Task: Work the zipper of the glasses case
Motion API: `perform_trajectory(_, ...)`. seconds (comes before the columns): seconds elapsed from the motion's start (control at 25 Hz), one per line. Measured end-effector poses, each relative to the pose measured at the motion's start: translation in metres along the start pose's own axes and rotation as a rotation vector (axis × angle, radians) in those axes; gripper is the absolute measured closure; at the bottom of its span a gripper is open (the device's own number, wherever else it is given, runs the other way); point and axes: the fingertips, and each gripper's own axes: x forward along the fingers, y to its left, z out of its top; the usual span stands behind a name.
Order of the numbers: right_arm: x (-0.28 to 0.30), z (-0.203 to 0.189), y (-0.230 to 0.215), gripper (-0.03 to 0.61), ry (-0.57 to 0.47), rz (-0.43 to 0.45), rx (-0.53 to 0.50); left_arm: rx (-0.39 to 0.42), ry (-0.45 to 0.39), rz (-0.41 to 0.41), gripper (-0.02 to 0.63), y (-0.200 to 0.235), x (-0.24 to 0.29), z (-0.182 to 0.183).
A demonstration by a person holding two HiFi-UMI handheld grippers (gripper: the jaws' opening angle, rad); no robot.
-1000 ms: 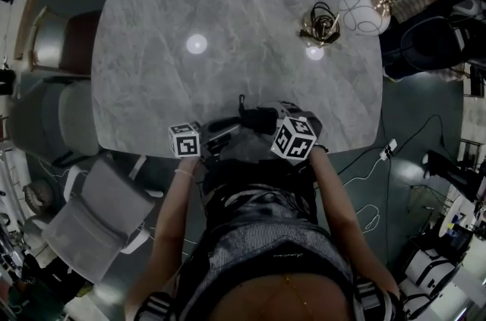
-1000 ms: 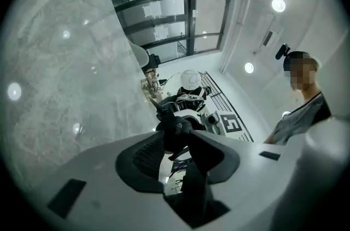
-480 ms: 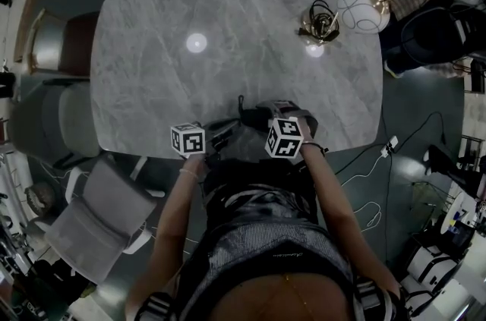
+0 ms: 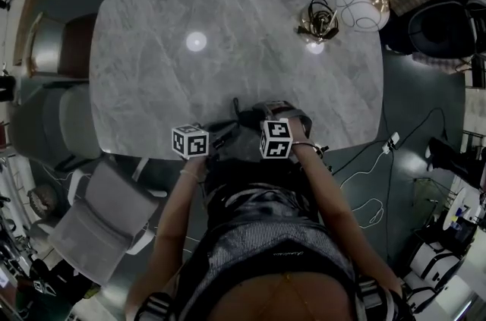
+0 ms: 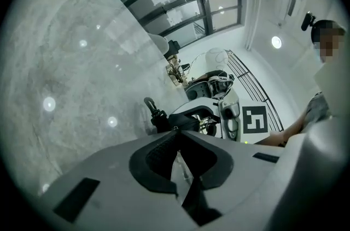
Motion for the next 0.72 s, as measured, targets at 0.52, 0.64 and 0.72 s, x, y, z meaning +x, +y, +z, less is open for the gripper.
perform_trajectory(0.52, 0.005, -0.004, -0.003, 0.264, 0.022, -0.014, 0.009, 0.029, 0.034, 0.034, 0.603, -0.003, 0.001, 0.003)
perform_trajectory(0.64, 0.005, -0.003, 0.000, 0.264, 0.010, -0.004, 0.015, 0.015, 0.017, 0.044, 0.609, 0.005, -0.003, 0.006)
perform_trajectory(0.72, 0.004, -0.002, -0.001, 0.264, 0.004, -0.009, 0.014, 0.009, 0.013, 0.042, 0.609, 0.007, -0.004, 0.009)
